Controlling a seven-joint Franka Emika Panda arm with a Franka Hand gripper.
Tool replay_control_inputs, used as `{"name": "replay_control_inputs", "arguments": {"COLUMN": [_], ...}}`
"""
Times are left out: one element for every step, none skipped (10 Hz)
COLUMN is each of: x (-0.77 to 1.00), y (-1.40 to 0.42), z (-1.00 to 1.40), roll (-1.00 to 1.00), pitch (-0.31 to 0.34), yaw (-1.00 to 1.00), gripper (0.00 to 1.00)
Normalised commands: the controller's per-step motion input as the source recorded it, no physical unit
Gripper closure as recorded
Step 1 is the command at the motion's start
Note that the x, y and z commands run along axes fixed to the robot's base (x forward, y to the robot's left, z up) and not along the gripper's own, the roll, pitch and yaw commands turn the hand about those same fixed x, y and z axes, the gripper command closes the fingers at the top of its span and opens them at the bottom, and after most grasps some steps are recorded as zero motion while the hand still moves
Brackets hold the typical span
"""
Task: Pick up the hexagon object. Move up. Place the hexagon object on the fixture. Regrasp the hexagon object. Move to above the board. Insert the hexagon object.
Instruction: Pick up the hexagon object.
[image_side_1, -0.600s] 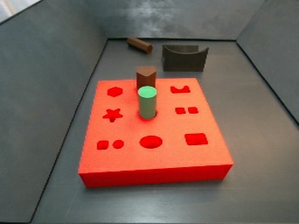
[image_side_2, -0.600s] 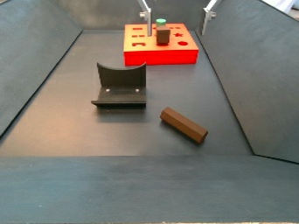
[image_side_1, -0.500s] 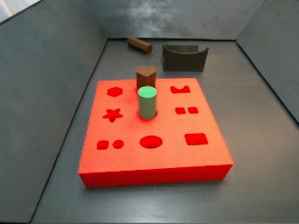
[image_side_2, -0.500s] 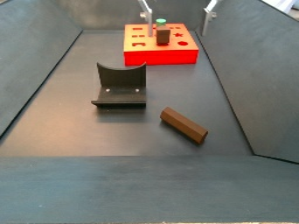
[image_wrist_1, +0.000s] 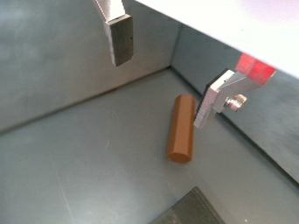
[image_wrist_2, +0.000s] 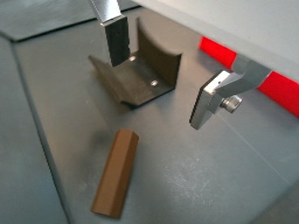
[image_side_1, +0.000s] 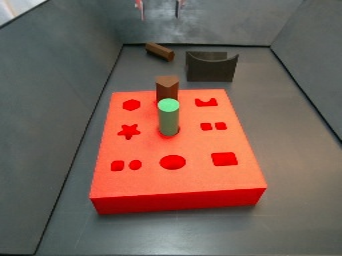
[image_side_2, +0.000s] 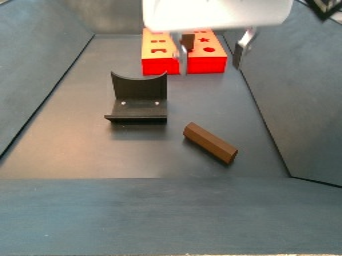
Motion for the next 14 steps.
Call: {"name": "replay_control_inputs", "arguments": {"x": [0.00,0.00,0.00,-0.01,-0.10,-0.03,0.00,-0.03,0.01,0.00,0.06,-0.01,-0.06,-0.07], "y": [0.05,0.20,0.39,0.34,0.32,0.01,0.00,0.00,0.22,0.28,0.33,0.17,0.00,0.06], "z": [-0.82,-0.87,-0.91,-0.89,-0.79,0.00,0.00,-0.17,-0.37,-0.48,-0.37,-0.06,0.00,-0.01], "roll": [-0.02,-0.01,0.00,0.00,0.00,0.00,0.00,0.00,0.00,0.00,-0.01,-0.03,0.00,0.00], "pitch": [-0.189,-0.184,-0.171,-0.187,-0.209,0.000,-0.004,-0.059,0.000,-0.040,0.000,0.000,0.000,0.000], "yaw": [0.55,0.47,0.46,0.40,0.35,0.00,0.00,0.00,0.18,0.22,0.25,0.00,0.00,0.00], "gripper": [0.00,0.00,0.00,0.00,0.00,0.00,0.00,0.00,0.00,0.00,0.00,0.00,0.00,0.00]}}
